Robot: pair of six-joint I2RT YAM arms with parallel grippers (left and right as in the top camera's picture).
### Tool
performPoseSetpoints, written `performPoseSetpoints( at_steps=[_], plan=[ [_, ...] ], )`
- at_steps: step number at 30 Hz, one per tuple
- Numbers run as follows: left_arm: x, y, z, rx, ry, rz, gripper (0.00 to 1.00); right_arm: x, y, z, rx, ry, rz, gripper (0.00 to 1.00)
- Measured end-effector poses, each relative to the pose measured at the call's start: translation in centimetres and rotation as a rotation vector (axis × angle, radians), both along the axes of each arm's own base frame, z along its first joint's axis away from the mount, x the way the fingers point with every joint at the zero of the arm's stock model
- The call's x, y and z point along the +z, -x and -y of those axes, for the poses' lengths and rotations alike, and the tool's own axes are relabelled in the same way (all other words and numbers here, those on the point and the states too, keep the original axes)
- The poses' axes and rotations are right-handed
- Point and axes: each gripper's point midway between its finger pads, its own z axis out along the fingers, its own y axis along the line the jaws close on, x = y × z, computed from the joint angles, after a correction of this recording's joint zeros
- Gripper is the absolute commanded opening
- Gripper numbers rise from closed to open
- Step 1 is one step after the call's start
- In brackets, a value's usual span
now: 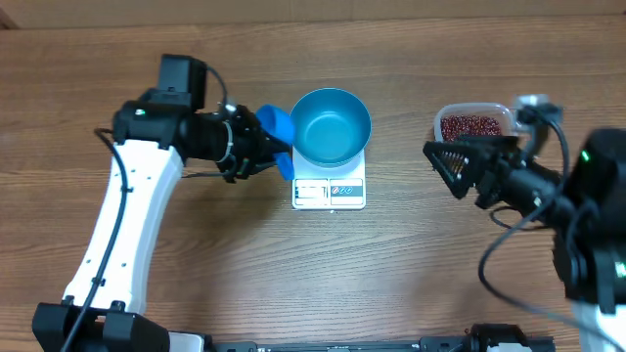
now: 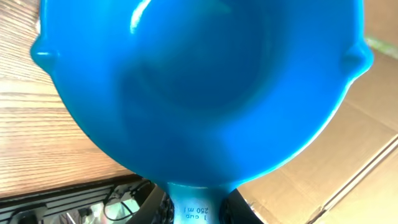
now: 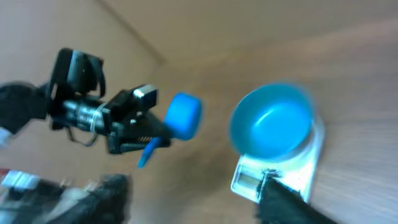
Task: Scoop item into bowl and weigh 150g on scale
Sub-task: 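Move the right gripper to the cup handle beside the left gripper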
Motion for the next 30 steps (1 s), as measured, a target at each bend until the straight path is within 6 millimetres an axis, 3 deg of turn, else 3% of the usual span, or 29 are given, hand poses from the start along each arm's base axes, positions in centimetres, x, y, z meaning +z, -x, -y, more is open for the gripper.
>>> performPoseSetpoints(
  at_steps=[6,10,18,23,28,30],
  plan=[
    [-0.5,0.2,1.5,0.052,-0.038,-0.053,0.04,-3.9,-1.2,-2.5,0.036,-0.010,-0.208,0.64],
    [-0.8,-0.1,2.2,0.112,-0.065,-0.083,0.04,-5.3,-1.2,-4.7,0.027,0.043,-0.257,0.65],
    [-1.0,0.0,2.9,0.190,-0.068,-0.147,0.04,-5.0,-0.8,-10.2,0.036,0.112,-0.271,0.63],
    [-1.0,0.0,2.9,0.204,-0.062,-0.164,0.04,-6.3,-1.4,-13.2,0.019,0.114,-0.308,0.61],
    [-0.8,-0.1,3.1,0.213,-0.050,-0.168,0.04,-8.0,-2.1,-14.7,-0.013,0.116,-0.363,0.60],
    [-0.7,-0.2,3.2,0.211,-0.045,-0.163,0.04,-8.6,-2.5,-14.9,-0.029,0.117,-0.380,0.56]
  ],
)
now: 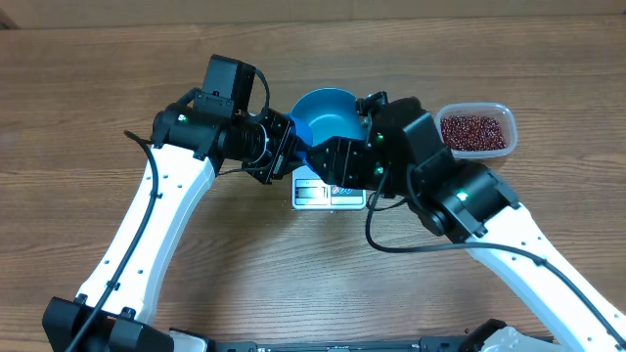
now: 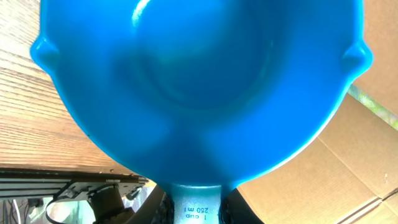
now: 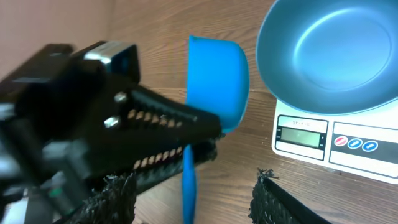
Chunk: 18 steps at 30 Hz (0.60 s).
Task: Scoop item into bowl and weigh 150g on scale
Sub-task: 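Move the right gripper to the cup handle beside the left gripper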
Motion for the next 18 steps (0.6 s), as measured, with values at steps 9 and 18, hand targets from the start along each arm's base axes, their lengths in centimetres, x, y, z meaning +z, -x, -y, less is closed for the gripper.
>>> performPoseSetpoints(
  at_steps=[9,18],
  plan=[
    [0.6,-0.9,0.4,-0.001,0.020,0.050,0.04,-1.2,-1.2,-0.8,-0.035,-0.003,-0.025,0.47],
    [0.9,-1.0,0.7,0.009,0.042,0.041,0.04,-0.9,-1.4,-0.9,-0.048,-0.018,-0.022,0.31]
  ],
)
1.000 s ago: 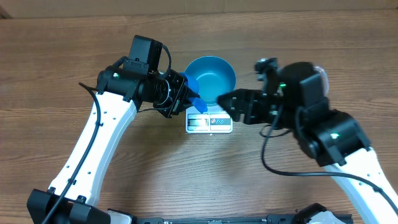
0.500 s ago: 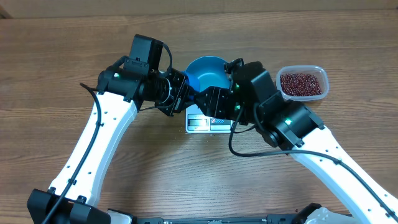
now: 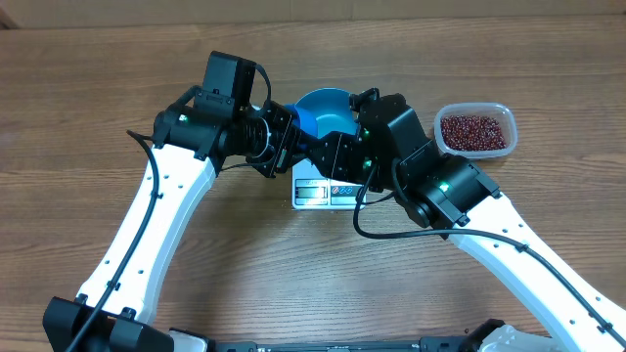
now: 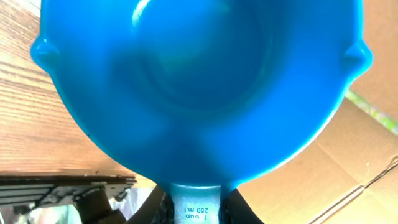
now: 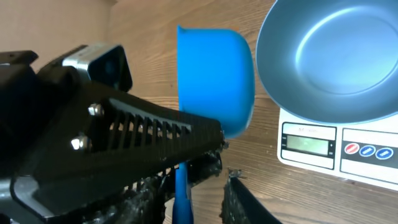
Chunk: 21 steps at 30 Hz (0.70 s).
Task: Scoop item into bowl and weigh 150g on scale
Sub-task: 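Move the right gripper to the cup handle beside the left gripper, then grasp the cup handle with the right gripper and release the left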
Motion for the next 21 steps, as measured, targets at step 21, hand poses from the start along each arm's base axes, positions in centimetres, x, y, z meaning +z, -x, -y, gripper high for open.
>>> performPoseSetpoints(
  at_steps=[21],
  plan=[
    [0.1,-0.7,0.3,0.061,-0.004,-0.006,0.04,0.2,-1.3,0.8,-0.077,0.022,0.041,0.23]
  ],
)
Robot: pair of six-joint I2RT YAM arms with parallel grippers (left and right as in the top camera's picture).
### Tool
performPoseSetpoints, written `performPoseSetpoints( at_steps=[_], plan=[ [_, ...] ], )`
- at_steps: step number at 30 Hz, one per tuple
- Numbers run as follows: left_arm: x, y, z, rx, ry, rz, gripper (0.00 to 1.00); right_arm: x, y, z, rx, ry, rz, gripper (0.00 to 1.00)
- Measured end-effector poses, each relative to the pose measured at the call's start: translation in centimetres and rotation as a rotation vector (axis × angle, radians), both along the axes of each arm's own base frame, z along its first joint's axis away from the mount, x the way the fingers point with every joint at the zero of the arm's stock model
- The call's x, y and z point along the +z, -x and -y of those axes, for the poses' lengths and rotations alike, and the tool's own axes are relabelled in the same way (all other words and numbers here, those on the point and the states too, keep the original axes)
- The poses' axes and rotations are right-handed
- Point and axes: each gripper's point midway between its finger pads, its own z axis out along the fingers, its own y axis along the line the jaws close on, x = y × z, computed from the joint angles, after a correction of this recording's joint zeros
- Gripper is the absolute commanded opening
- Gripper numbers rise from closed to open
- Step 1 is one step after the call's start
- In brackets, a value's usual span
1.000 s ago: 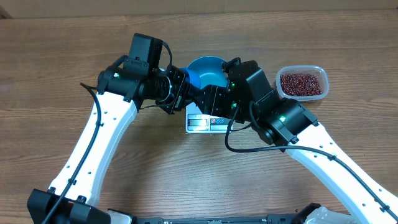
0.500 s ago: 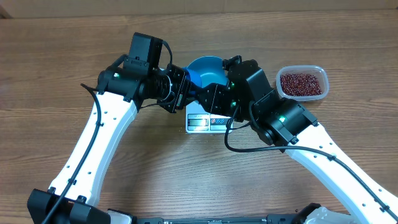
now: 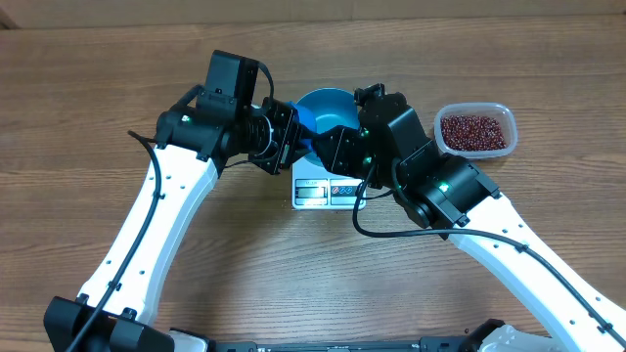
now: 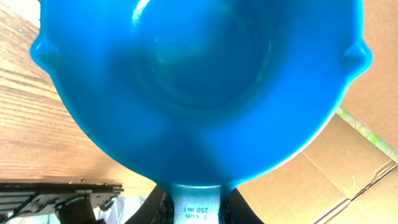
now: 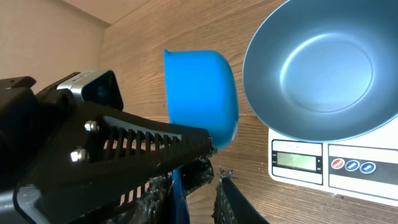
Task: Scoop item into bowl and weigh 150g on scale
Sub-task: 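Grasp the cup handle with the right gripper and release the left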
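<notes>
The blue measuring scoop (image 3: 305, 137) stands on its side just left of the blue bowl (image 3: 333, 110), which sits on the white scale (image 3: 328, 193). My left gripper (image 4: 196, 208) is shut on the scoop's handle, and the empty cup (image 4: 199, 81) fills its view. My right gripper (image 5: 193, 199) reaches in from the right over the scale. Its fingers straddle the thin blue handle (image 5: 177, 199): the left pad is against it, and the right finger (image 5: 233, 199) stands a little apart. The scoop's cup (image 5: 202, 93) and the empty bowl (image 5: 323, 74) show ahead of it.
A clear tub of red beans (image 3: 474, 129) stands at the right, behind my right arm. The scale's display and buttons (image 5: 329, 165) face the front. The two arms crowd together over the left side of the scale on the wooden table (image 3: 293, 284).
My right gripper's fingers stand closer together around the scoop's handle, and that gripper has shifted slightly. My left gripper still holds the scoop in the same place.
At first my left gripper held the scoop left of the bowl while my right arm was far right by the bean tub. Then my right arm was across the scale, fingers wide around the handle. The gap has narrowed at each moment since.
</notes>
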Motion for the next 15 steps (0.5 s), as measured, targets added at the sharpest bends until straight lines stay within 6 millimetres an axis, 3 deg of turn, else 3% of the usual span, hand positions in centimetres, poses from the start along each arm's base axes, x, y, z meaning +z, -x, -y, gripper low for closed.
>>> performPoseSetpoints(
  at_steps=[15],
  plan=[
    [0.20,-0.17,0.54,0.006,0.005,0.009,0.04,-0.11,0.10,0.03,-0.003,-0.001,-0.010,0.24]
  ],
)
